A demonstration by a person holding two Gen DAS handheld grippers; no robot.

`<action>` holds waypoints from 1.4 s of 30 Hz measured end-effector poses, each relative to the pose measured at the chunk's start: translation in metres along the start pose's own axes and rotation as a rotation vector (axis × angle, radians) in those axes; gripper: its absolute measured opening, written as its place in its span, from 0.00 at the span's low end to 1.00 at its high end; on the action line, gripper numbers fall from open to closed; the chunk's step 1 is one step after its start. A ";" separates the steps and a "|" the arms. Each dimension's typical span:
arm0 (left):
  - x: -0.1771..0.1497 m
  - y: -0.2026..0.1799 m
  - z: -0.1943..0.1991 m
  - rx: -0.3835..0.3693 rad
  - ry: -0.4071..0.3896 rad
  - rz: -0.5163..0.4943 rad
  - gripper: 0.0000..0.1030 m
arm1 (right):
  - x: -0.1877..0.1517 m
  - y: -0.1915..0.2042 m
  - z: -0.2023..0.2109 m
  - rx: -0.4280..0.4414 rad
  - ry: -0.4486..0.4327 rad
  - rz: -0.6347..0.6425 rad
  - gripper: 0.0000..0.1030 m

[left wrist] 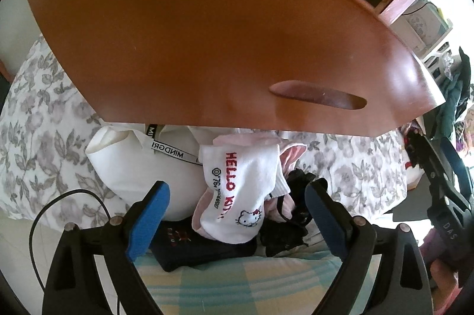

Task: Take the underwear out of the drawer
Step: 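Move the left gripper back into the drawer toward the dark green cloth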

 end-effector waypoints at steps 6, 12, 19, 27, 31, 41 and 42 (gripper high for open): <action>0.001 -0.007 0.022 -0.006 -0.028 -0.044 0.90 | 0.001 -0.008 0.003 0.021 -0.015 -0.044 1.00; 0.007 -0.018 0.061 -0.023 -0.089 -0.122 0.90 | 0.001 -0.012 0.004 0.022 -0.017 -0.065 1.00; 0.023 -0.034 0.103 -0.024 -0.179 -0.178 0.90 | 0.000 -0.019 0.006 0.031 -0.028 -0.101 1.00; 0.065 -0.045 0.130 0.032 -0.285 -0.195 0.90 | 0.000 -0.023 0.006 0.032 -0.031 -0.121 1.00; 0.087 -0.048 0.123 0.048 -0.292 -0.172 0.90 | 0.001 -0.023 0.002 0.007 -0.015 -0.120 1.00; 0.128 -0.054 0.093 0.064 -0.234 -0.109 0.90 | -0.001 -0.031 -0.008 -0.026 0.037 -0.155 1.00; 0.132 -0.056 0.090 0.062 -0.225 -0.114 0.90 | -0.001 -0.031 -0.010 -0.030 0.046 -0.157 1.00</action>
Point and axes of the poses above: each gripper's, at about its wrist camera, not at the fingertips, and z roughly against the way its jaws point, y to its left, x to its top, the point moved 1 cm from there along -z, roughly the way its jaws point, and after that the axes turned 4 degrees about -z, right-handed, at the moved point
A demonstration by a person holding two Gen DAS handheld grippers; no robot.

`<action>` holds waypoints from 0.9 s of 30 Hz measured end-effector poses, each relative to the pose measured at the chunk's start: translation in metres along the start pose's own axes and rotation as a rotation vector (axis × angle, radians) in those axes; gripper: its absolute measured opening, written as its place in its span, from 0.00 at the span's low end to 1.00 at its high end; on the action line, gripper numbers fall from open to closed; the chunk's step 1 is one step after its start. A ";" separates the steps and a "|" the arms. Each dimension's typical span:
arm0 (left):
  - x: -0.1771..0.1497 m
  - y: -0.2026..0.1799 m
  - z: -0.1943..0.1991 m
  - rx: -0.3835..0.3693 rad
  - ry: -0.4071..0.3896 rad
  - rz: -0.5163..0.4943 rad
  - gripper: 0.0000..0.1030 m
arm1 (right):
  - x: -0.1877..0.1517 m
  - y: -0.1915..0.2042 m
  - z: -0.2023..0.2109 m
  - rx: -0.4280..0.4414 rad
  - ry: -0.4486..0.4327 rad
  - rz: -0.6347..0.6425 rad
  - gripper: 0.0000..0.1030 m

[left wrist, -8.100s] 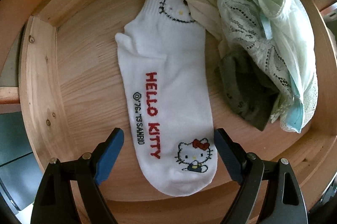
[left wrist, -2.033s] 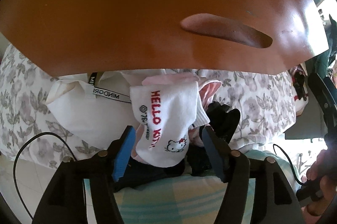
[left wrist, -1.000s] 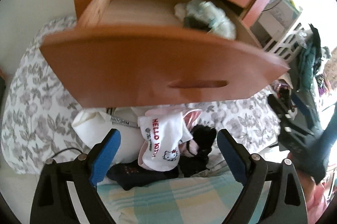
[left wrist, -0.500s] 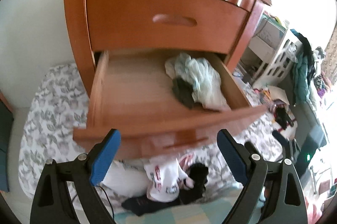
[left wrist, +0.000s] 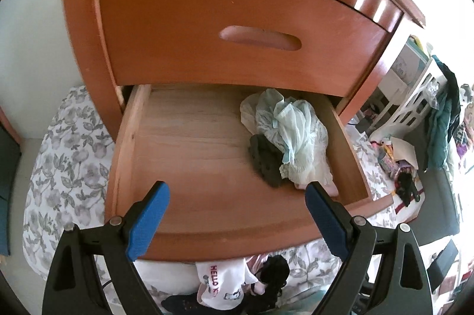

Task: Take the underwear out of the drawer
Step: 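Move the left gripper back into the drawer toward the dark green cloth, then grasp the white lacy clothes with mint-green trim with the left gripper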

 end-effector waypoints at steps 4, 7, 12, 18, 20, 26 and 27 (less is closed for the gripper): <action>0.016 -0.006 -0.019 -0.013 0.045 -0.018 0.90 | -0.001 0.001 -0.003 -0.004 0.010 0.002 1.00; 0.029 -0.010 -0.033 -0.025 0.072 -0.012 0.90 | -0.001 0.001 -0.003 -0.006 0.008 0.008 1.00; 0.044 -0.020 -0.070 -0.073 0.172 0.001 0.90 | -0.001 0.002 -0.005 -0.007 0.014 0.016 1.00; 0.046 -0.031 -0.115 -0.119 0.302 0.017 0.74 | -0.001 0.002 -0.009 -0.010 0.028 0.016 1.00; 0.046 -0.034 -0.124 -0.127 0.321 0.018 0.70 | -0.001 0.002 -0.011 -0.011 0.037 0.015 1.00; 0.048 -0.044 -0.139 -0.173 0.339 0.034 0.48 | -0.002 0.004 -0.013 -0.013 0.045 0.026 1.00; 0.049 -0.044 -0.141 -0.173 0.338 0.033 0.46 | -0.001 0.005 -0.013 -0.014 0.046 0.027 1.00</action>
Point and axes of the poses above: each gripper's, at about its wrist camera, not at the fingertips, and z roughly against the way its jaws point, y to its left, x to its top, the point moved 1 cm from there along -z, roughly the way its jaws point, and after that the axes turned 4 degrees about -z, right-handed, at the moved point
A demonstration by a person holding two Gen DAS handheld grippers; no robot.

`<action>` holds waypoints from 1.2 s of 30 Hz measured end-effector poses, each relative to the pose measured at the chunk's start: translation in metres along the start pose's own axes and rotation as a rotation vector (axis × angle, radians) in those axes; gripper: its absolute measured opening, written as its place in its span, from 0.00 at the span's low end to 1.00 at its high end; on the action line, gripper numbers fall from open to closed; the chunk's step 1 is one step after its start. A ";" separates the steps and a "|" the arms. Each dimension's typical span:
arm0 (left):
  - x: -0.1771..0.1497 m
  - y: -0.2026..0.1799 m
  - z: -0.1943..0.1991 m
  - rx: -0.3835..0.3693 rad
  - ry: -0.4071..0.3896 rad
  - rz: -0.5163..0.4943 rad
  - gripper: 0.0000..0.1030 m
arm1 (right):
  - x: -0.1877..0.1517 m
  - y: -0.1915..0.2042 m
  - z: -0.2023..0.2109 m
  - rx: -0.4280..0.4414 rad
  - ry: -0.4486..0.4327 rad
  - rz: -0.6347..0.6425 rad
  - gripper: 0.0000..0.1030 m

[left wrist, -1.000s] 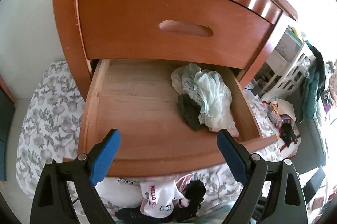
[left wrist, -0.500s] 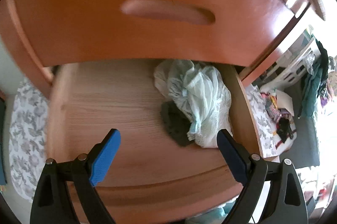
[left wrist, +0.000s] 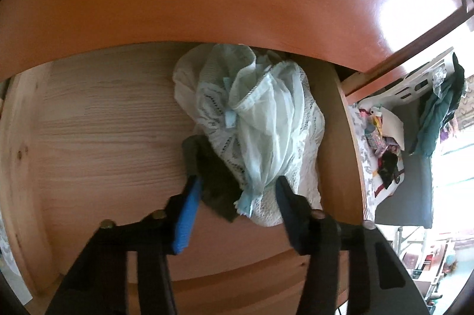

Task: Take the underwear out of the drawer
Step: 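Grasp the white lacy clothes with mint-green trim with the left gripper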

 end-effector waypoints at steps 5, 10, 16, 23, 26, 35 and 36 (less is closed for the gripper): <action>0.004 -0.009 -0.012 -0.024 0.010 -0.026 0.35 | 0.000 0.000 -0.002 0.000 0.010 0.001 1.00; 0.000 -0.007 -0.022 -0.046 0.014 0.004 0.28 | 0.000 0.001 -0.003 -0.003 0.012 0.003 1.00; -0.010 0.000 -0.005 -0.071 -0.048 0.016 0.07 | 0.000 0.001 -0.002 -0.007 0.010 0.005 1.00; -0.018 0.023 0.009 -0.083 -0.105 0.080 0.04 | -0.001 0.002 -0.002 -0.015 0.008 0.013 1.00; -0.026 0.032 0.017 -0.109 -0.124 0.108 0.04 | 0.000 0.003 -0.002 -0.019 0.009 0.015 1.00; -0.060 0.051 0.043 -0.209 -0.220 0.136 0.04 | 0.000 0.004 -0.002 -0.041 0.016 0.017 1.00; -0.062 0.053 0.046 -0.213 -0.230 0.139 0.04 | 0.000 0.004 -0.003 -0.044 0.020 0.016 1.00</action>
Point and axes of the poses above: each gripper's, at about its wrist camera, not at the fingertips, and z roughly against the way its jaws point, y to its left, x to its top, the point moved 1 cm from there along -z, roughly the way its jaws point, and after that the axes turned 4 degrees about -z, right-handed, at the moved point
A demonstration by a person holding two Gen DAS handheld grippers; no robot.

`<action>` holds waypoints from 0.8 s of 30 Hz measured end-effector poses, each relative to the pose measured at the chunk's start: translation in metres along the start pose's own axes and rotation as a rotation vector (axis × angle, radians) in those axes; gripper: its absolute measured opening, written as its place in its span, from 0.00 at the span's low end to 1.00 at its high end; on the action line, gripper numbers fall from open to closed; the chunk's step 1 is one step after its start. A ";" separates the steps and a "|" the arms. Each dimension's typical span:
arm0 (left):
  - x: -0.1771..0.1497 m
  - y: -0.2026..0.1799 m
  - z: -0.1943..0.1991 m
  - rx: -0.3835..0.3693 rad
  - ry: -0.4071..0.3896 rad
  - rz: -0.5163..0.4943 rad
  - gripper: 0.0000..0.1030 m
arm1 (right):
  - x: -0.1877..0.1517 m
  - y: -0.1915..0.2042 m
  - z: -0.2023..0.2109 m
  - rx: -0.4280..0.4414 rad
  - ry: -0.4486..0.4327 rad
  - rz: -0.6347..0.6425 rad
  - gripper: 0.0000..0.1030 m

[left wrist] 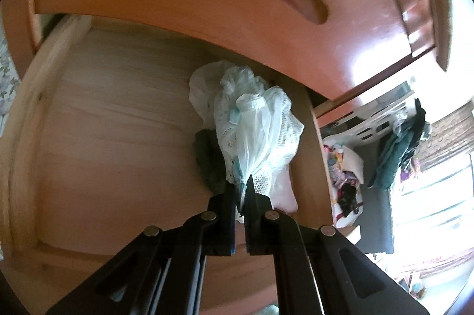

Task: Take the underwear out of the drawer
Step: 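Grasp the white lacy clothes with mint-green trim with the left gripper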

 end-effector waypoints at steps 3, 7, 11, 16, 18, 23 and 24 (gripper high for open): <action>-0.005 0.005 0.012 -0.016 -0.026 0.014 0.04 | 0.000 0.000 0.000 -0.006 0.000 -0.002 1.00; -0.011 0.009 0.027 -0.014 -0.065 0.012 0.04 | 0.000 0.002 0.003 -0.011 -0.010 0.007 1.00; -0.017 0.014 0.044 -0.036 -0.100 0.016 0.04 | 0.000 0.003 0.004 -0.010 -0.017 0.012 1.00; -0.013 0.008 0.058 -0.045 -0.123 -0.031 0.04 | 0.000 0.003 0.005 -0.015 -0.020 0.012 1.00; -0.005 0.004 0.065 -0.049 -0.136 -0.045 0.04 | 0.000 0.005 0.006 -0.019 -0.024 0.019 1.00; 0.026 -0.010 0.082 -0.056 -0.209 -0.096 0.04 | 0.000 0.007 0.007 -0.024 -0.026 0.032 1.00; 0.032 -0.013 0.085 -0.058 -0.224 -0.101 0.04 | 0.000 0.007 0.006 -0.025 -0.025 0.033 1.00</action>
Point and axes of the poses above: each gripper's, at about its wrist camera, not at the fingertips, and z roughly against the way its jaws point, y to its left, x to its top, the point moved 1 cm from there along -z, roughly the way its jaws point, and after that the axes turned 4 degrees about -z, right-handed, at the moved point
